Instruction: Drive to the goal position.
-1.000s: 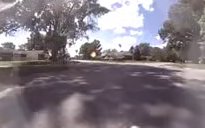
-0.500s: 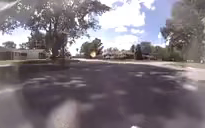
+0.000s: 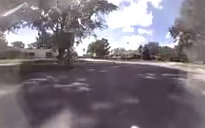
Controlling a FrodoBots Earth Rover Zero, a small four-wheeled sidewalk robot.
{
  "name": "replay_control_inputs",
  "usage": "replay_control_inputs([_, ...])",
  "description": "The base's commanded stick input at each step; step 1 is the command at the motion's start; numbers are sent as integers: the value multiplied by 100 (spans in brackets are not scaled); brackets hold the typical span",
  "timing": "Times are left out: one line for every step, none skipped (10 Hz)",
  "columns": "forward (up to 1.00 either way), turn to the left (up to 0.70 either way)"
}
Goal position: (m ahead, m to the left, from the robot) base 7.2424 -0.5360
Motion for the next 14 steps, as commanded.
replay_control_inputs([70, 31])
replay_control_inputs([70, 0])
replay_control_inputs([70, 0])
replay_control_inputs([70, 0])
replay_control_inputs([70, 0])
replay_control_inputs([70, 0])
replay_control_inputs([70, 0])
replay_control_inputs([70, 0])
replay_control_inputs([70, 0])
replay_control_inputs([70, 0])
replay_control_inputs([70, 0])
replay_control_inputs([70, -6])
replay_control_inputs([70, -32])
replay_control_inputs([70, -34])
